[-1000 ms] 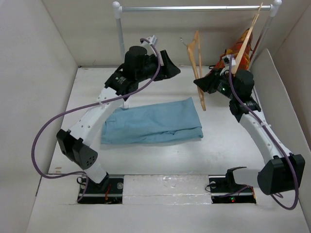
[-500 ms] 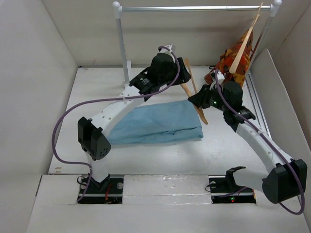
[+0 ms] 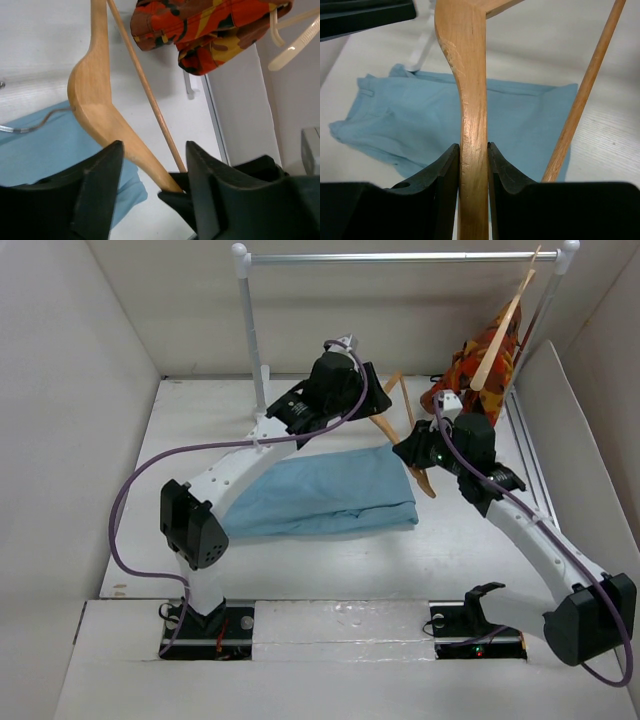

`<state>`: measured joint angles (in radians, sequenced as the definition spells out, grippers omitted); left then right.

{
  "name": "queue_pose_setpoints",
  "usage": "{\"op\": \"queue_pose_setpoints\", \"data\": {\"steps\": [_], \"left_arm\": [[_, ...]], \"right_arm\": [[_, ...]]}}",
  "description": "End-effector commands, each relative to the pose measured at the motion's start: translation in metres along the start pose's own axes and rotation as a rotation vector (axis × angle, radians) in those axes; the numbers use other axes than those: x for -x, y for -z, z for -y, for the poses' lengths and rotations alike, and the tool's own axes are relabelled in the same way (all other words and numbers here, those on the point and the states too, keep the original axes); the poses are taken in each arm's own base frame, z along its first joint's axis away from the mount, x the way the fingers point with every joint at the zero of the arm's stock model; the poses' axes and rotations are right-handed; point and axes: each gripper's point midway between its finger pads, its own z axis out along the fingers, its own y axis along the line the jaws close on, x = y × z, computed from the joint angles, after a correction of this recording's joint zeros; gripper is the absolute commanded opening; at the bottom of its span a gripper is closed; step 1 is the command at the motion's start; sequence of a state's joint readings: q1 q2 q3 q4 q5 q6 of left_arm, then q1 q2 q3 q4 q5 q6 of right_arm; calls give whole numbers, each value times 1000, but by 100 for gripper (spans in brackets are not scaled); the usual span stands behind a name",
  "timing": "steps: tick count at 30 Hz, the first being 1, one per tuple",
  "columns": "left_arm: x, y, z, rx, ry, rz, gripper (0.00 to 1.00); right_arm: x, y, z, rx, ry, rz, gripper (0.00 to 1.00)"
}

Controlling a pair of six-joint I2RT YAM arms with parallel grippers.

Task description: Place the trousers on the hanger

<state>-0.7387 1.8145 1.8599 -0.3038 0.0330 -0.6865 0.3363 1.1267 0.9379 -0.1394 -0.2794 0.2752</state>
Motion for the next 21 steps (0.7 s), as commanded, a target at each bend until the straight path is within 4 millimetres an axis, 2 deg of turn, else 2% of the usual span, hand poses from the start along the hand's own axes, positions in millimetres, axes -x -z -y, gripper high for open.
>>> {"op": "queue_pose_setpoints", "data": {"steps": [1,5,9,10,14,16,17,21], "left_arm": [[11,35,26,-94,37,11,52],[-4,36,7,-34,51,-20,61],[-16,30,-11,22,72,-29,62],[-18,25,-17,36,73,-21,62],[-23,9,-27,66,81,-45,62],[-29,5,-24,50,107,-68,62],[-32,0,-32,65,123,-75,62],[-40,-13,-39,45,187,-108,62]], "right_arm": [[27,-1,7,-57,77,73,0],[36,1,8,-76,96,82,0],[38,1,6,-69,93,94,0],[37,2,-2,-48,90,97,0],[38,5,-7,-41,87,116,0],[41,9,-7,-46,82,140,0],[39,10,-7,-46,80,144,0],[38,12,-8,-52,69,154,0]]}}
